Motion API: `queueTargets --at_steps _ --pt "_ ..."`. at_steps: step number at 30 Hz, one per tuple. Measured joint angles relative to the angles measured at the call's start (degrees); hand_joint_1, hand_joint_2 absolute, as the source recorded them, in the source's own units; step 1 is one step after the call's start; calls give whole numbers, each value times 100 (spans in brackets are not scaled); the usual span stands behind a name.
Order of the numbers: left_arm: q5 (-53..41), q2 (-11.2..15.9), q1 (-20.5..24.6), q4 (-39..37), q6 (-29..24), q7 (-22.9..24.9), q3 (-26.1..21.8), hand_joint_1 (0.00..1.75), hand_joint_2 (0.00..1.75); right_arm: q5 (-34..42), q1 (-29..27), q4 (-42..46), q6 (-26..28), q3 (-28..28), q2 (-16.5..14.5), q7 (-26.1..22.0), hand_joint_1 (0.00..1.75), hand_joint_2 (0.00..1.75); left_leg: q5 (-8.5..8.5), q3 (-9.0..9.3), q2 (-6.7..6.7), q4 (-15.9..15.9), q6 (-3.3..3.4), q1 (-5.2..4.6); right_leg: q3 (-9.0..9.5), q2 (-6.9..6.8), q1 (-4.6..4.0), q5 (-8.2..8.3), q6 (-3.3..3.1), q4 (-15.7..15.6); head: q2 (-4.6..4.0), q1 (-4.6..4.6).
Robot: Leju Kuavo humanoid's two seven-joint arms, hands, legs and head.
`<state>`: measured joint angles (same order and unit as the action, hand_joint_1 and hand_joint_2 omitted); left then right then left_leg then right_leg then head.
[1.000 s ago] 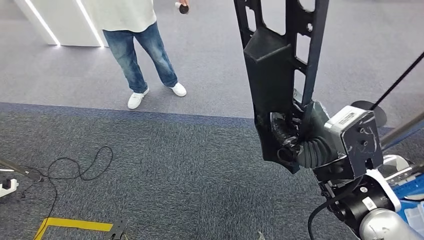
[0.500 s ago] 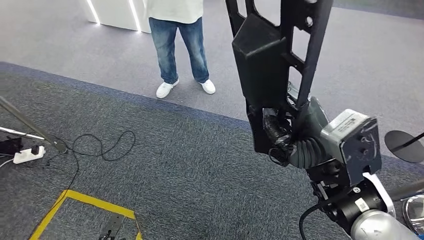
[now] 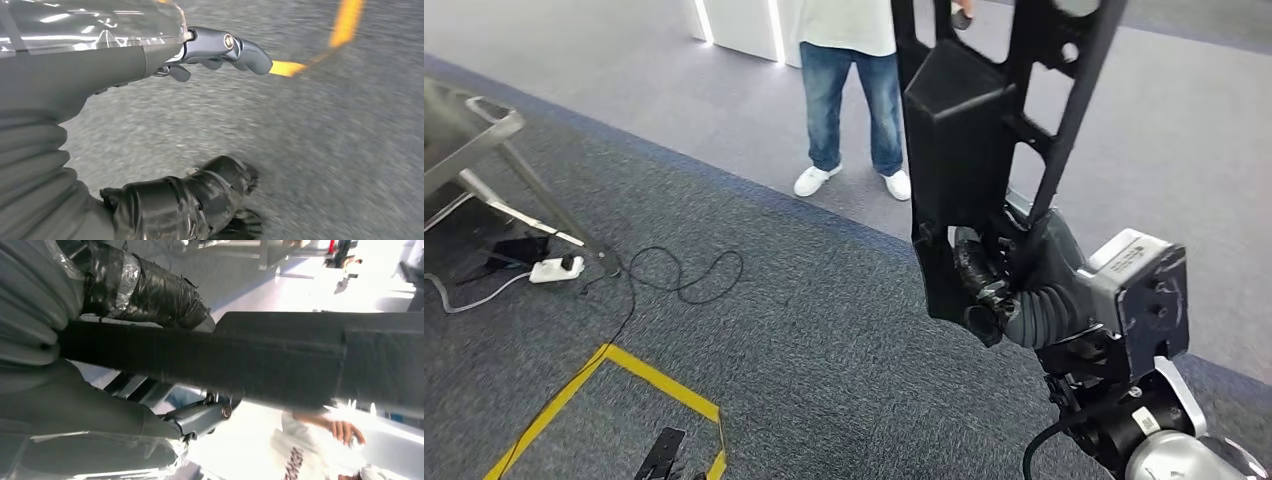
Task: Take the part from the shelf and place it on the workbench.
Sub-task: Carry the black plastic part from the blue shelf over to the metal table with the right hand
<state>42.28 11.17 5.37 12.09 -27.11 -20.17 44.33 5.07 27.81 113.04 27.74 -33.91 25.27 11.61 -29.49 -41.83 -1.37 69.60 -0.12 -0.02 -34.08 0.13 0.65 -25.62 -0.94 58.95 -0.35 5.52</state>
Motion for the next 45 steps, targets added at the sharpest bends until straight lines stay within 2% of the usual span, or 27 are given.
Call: queueTargets --at_steps 2,3,4,7,8,10,12,13,15,16,18,19,20,21,23,25,28,29,31,33,35,36,38,39,42,44,45 --pt "35 -31 -8 0 2 243 -1 0 175 51 -194 59 45 76 31 -7 175 175 -119 -281 83 474 -17 20 29 -176 -17 -40 -8 2 0 2" --pt "73 -49 -22 0 5 340 -1 0 175 86 -299 94 54 124 51 -10 175 175 -24 -264 104 411 -11 23 47 -269 -22 -62 -5 2 -1 0" --pt "110 -63 -37 0 8 407 -1 0 175 114 -381 125 56 169 72 -14 175 175 156 -113 143 115 5 21 71 -358 -26 -86 2 2 -2 1" --pt "154 -80 -36 0 10 474 -4 0 175 145 -482 201 45 279 103 -27 175 175 548 486 506 -972 118 -61 156 -576 -49 -151 50 -10 0 -3" --pt "154 -81 -27 0 7 483 -8 0 175 148 -501 218 39 303 114 -34 175 175 547 548 575 -1089 155 -94 178 -628 -52 -167 78 -18 0 -7" --pt "166 -82 -23 0 -2 510 -23 0 175 155 -558 233 25 321 131 -52 175 175 537 565 476 -1134 211 -125 233 -737 -46 -200 145 -45 -2 -4" --pt "209 -90 -44 0 -5 535 -35 0 175 165 -591 256 3 339 142 -73 175 175 558 660 354 -1231 260 -98 290 -629 -19 -254 211 -26 -1 -14" --pt "244 -97 -44 0 2 539 -41 0 175 176 -588 268 -12 354 145 -90 175 175 574 722 286 -1281 289 -75 235 -443 -12 -351 232 127 0 -25" --pt "319 -106 -26 0 9 537 -54 0 175 253 -570 273 -47 380 149 -147 175 175 582 762 146 -1318 329 -53 -97 -75 2 -671 241 771 0 -59" --pt "352 -108 -13 0 2 534 -63 0 175 317 -560 268 -66 385 148 -180 175 175 582 757 74 -1315 346 -48 -336 13 -4 -863 241 1198 0 -69" --pt "388 -113 -7 0 -37 529 -74 0 175 450 -514 245 -86 383 144 -231 175 175 576 744 -88 -1293 351 -44 -701 24 1 -1016 250 1791 -1 -77" --pt "394 -115 -8 0 -53 531 -76 0 175 497 -469 230 -89 381 141 -244 175 175 568 738 -176 -1271 345 -37 -755 23 8 -936 256 1824 -1 -77" --pt "391 -116 -11 0 -64 535 -76 0 175 525 -416 215 -86 380 138 -248 175 175 555 734 -266 -1242 332 -25 -708 27 20 -761 264 1658 -2 -79" --pt "384 -117 -11 0 -68 533 -77 0 175 537 -365 203 -81 379 135 -237 175 175 530 731 -352 -1197 307 -7 -529 63 43 -496 280 1250 -2 -79" --pt "368 -115 -10 0 -69 494 -78 0 175 535 -305 188 -67 377 131 -199 175 175 465 699 -520 -1088 231 26 -159 287 90 -175 316 460 -2 -89" --pt "355 -107 -16 0 -70 410 -80 0 175 526 -284 188 -47 372 132 -161 175 175 434 622 -639 -1007 163 29 -28 435 102 -137 289 164 0 -104" --pt "331 -117 -55 0 -69 306 -81 0 175 521 -250 197 -26 370 132 -103 175 175 464 524 -771 -1009 107 33 -45 285 90 -124 174 174 -1 -95" --pt "326 -128 -65 0 -68 295 -81 0 175 513 -227 199 -38 369 131 -87 175 175 454 510 -709 -988 92 26 -37 225 94 -125 144 172 -2 -94" --pt "318 -140 -55 0 -70 299 -81 0 175 463 -183 212 -75 368 131 -56 175 175 283 377 -333 -687 60 0 -8 92 92 -133 93 155 -2 -50" --pt "312 -154 -31 0 -61 298 -81 0 175 397 -146 225 -91 367 132 4 175 175 -34 36 25 -13 43 -8 12 -59 51 -150 59 147 -2 -6" --pt "309 -173 -23 0 -31 278 -81 0 175 348 -115 228 -72 360 132 78 175 175 -222 -288 89 567 65 -1 20 -223 10 -173 31 148 -1 -6" --pt "307 -183 -28 0 -14 265 -81 0 175 327 -100 230 -56 353 131 110 175 175 -183 -330 96 621 89 -4 31 -309 -10 -189 19 149 -1 -7" --pt "293 -192 -37 0 1 229 -81 0 175 297 -77 263 -10 342 130 164 175 175 164 -66 152 97 153 -27 82 -466 -40 -231 11 148 -1 -5" --pt "284 -192 -36 0 -8 206 -81 0 175 291 -74 299 13 340 130 182 175 175 320 146 266 -301 192 -56 120 -534 -49 -256 13 142 -1 -9" --pt "260 -196 -25 0 -62 134 -81 0 175 212 -98 444 75 341 152 229 175 175 447 505 572 -953 294 -177 209 -729 -81 -320 72 107 -2 -16" --pt "253 -199 -42 0 -90 107 -81 0 175 117 -127 539 107 342 182 267 175 175 444 537 470 -998 326 -188 258 -830 -85 -356 139 80 -1 -15" --pt "248 -202 -54 0 -101 97 -81 0 175 86 -135 576 117 342 194 287 175 175 449 569 400 -1033 339 -173 275 -753 -76 -390 177 104 0 -16"
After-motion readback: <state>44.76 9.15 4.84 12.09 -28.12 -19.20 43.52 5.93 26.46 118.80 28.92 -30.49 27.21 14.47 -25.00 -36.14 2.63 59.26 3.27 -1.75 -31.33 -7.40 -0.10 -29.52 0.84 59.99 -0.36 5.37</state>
